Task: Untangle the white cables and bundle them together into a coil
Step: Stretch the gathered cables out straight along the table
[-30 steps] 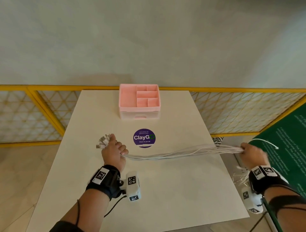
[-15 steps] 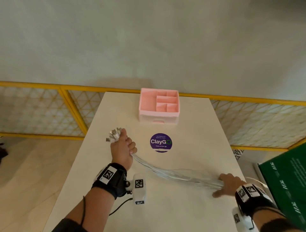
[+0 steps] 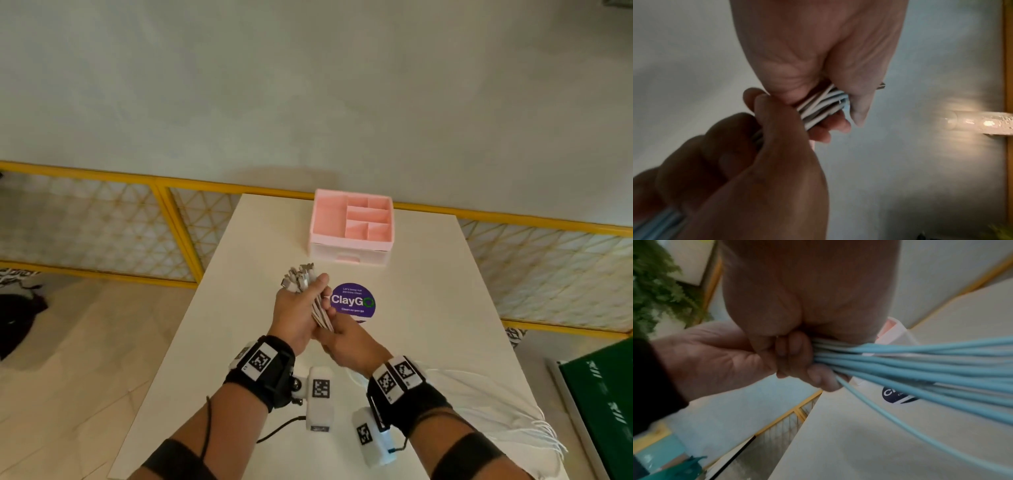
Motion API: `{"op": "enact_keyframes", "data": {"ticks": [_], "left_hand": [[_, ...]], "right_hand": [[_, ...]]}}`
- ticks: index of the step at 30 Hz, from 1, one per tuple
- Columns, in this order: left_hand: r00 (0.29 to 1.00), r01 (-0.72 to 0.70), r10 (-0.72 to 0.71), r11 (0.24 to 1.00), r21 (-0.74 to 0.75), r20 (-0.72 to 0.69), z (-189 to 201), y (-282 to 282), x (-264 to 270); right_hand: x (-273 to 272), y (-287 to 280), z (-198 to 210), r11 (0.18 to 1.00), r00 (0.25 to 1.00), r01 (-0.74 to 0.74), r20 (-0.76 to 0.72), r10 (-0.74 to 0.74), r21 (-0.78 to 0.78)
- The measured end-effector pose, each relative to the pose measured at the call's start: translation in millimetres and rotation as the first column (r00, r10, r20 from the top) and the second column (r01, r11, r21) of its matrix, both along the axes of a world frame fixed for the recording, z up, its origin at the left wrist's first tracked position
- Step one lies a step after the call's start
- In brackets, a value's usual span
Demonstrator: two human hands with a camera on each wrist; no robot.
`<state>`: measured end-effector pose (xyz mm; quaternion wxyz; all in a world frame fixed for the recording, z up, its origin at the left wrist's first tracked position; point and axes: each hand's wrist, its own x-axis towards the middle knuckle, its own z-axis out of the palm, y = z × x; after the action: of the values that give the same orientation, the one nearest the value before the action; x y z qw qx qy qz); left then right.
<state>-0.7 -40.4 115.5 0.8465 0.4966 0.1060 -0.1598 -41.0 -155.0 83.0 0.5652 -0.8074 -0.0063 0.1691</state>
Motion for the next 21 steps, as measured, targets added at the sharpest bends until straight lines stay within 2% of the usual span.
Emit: {"op": "enact_keyframes", "data": {"ticks": [5,12,15,19,21], "left_hand": [[0.985,0.052,-0.073,0.990,-0.131,-0.155,-3,20,11],[0.936,-0.060,0.023,0.994,-0.094,-0.350,-15,20,16],[0.930,-0.072,0.027,0.991,-0.109,-0.365,-16,19,14],[0.927,-0.105,0.031,0.978,-0.179,-0.375,-16,22,17],[0.935,-0.109,0.032,0.974,-0.199,-0.353,-18,22,16]], "right_hand": [[-7,0,-11,0.951,0.987,-0.099,0.089,0.130,-0.295],[-17,5,-23,0.879,0.974,-0.146,0.092,0.209,-0.453],[-19,2,-21,0.907,0.980,-0.147,0.066,0.188,-0.394],[-21,-12,-14,0.987,0.993,-0.110,-0.061,0.103,-0.117],[-22,-19,-10,0.993,0.994,-0.083,-0.078,0.076,-0.090]]}}
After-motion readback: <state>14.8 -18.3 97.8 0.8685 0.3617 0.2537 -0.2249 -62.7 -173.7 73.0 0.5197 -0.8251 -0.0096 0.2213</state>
